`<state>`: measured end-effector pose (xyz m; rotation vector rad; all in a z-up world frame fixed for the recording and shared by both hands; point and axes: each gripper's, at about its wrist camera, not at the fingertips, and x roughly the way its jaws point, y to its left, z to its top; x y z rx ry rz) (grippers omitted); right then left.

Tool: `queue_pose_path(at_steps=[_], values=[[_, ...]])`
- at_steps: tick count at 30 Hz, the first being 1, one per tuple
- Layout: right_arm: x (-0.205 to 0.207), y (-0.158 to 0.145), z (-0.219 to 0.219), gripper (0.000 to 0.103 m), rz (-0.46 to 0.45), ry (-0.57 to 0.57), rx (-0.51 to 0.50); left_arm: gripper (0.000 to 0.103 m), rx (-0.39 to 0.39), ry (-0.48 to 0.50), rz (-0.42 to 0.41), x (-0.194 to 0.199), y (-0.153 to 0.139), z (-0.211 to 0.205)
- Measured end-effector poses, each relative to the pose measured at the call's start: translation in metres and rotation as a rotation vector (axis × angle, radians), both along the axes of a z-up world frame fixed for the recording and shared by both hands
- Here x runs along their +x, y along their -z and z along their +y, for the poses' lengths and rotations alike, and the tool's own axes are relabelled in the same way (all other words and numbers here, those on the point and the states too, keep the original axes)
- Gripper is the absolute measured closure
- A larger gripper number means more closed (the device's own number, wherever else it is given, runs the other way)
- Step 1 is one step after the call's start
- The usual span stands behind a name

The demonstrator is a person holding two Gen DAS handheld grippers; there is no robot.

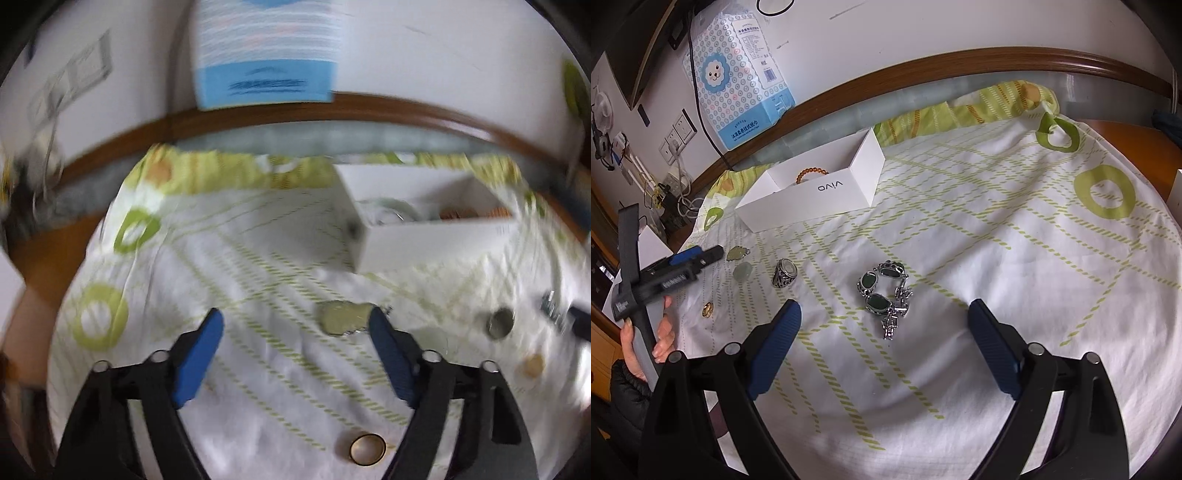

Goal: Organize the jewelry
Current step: 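Grasp the pale jade gourd pendant with the left tool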

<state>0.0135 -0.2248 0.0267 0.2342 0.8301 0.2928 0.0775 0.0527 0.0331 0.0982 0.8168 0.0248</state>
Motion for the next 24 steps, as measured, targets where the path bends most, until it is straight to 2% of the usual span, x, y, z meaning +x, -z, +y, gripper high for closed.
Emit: queue_pose_path(at_steps=[2, 5, 9, 10, 12, 14, 21, 24], values=[[0.000, -0.001, 0.000, 0.014, 0.000, -0.001, 0.001, 0.033, 0.057, 0.045, -0.005, 0.002, 0.004, -0.010], [0.000, -0.001, 0.001, 0.014, 0.000, -0.004, 0.006, 0.033, 0.166, 0.124, -0.009, 0.007, 0.012, -0.021], [0.001, -0.001, 0.000, 0.014, 0.001, -0.002, 0.016, 0.034, 0.195, 0.223, 0.015, 0.015, 0.020, -0.029], [0.001, -0.001, 0.000, 0.014, 0.000, -0.002, 0.018, 0.038, 0.203, 0.236, 0.012, 0.014, 0.020, -0.031], [0.002, -0.001, -0.001, 0.014, -0.001, -0.003, 0.021, 0.049, 0.181, 0.269, 0.021, 0.014, 0.020, -0.034], [0.002, -0.001, -0.001, 0.014, -0.002, -0.001, 0.023, 0.065, 0.142, 0.285, 0.033, 0.013, 0.021, -0.032], [0.001, -0.001, -0.002, 0.014, -0.002, 0.002, 0.024, 0.065, 0.112, 0.332, 0.047, -0.020, 0.021, -0.038], [0.001, -0.001, -0.002, 0.014, -0.003, 0.002, 0.023, 0.062, 0.100, 0.301, 0.057, -0.024, 0.021, -0.035]])
